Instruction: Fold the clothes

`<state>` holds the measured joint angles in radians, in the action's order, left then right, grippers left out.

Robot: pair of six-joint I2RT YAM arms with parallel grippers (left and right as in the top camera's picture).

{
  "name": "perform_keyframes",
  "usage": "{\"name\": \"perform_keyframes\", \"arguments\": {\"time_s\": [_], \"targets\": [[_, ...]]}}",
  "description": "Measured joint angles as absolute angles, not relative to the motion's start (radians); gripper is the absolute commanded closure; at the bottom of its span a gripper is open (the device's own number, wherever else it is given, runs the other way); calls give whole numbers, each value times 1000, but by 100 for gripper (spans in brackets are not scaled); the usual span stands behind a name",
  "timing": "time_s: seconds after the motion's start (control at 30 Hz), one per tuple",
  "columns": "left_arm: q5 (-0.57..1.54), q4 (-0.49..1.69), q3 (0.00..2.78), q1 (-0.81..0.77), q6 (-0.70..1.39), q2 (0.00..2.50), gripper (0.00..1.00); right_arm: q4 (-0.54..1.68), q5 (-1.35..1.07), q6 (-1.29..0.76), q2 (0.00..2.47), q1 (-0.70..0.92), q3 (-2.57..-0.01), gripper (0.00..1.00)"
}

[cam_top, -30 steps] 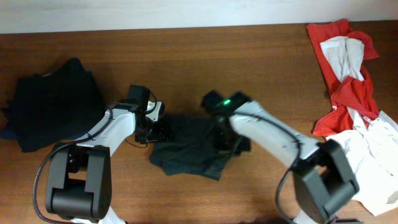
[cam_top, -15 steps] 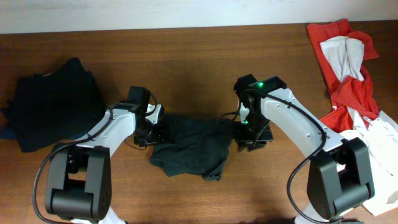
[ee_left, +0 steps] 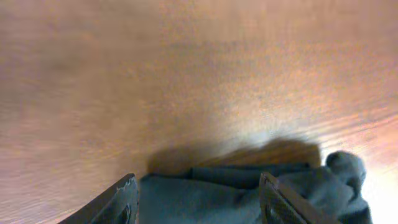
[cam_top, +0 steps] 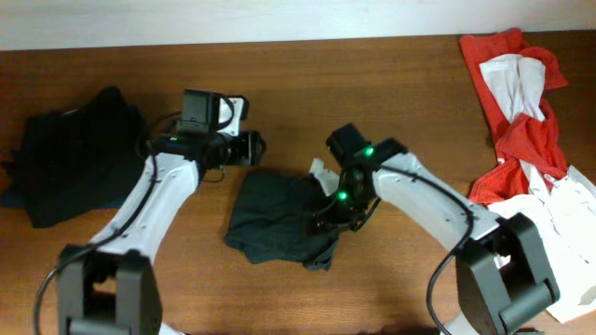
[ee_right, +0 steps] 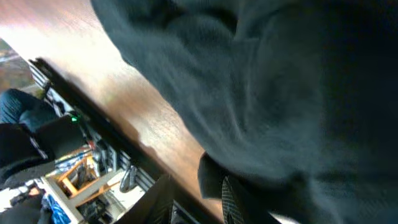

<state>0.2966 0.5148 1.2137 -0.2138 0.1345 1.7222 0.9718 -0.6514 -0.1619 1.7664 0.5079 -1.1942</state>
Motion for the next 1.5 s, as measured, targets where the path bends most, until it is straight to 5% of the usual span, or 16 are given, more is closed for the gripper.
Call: {"name": "perform_keyframes", "arguments": {"time_s": [0.13,0.27,0.37,0.5,0.63,0.73,0.83,0.93,1.07,1.5], "targets": [[295,532,1213,-255,134,1850,38,904,-648,-188,1766,538,-1102,74],[286,648,1226,-269,125,1937,39,903,-520,-230,1766,538,-1054,64],[232,809,1248,-267,122,1942,60,897,-405,-237,1766,530,-1032,62],[178,1026,1248,-258,141,1957,59,852,-257,-239,1766,488,-1028,61],[209,1127,1238,-254,159,1975,59,764,-167,-237,1766,406,-1030,42],[254,1151,1224,-251,162,1977,59,813,-138,-238,1766,327,-1068,38],[273,1154,1222,-245,162,1971,52,981,-133,-237,1766,279,-1185,38],[267,1152,1240,-218,159,1927,26,1098,-131,-237,1761,246,-1308,38],[274,1057,1344,-146,130,1825,17,1158,-131,-236,1734,215,-1370,38],[678,953,1383,-212,-241,2032,16,1230,-131,-236,1727,212,-1371,37]]}}
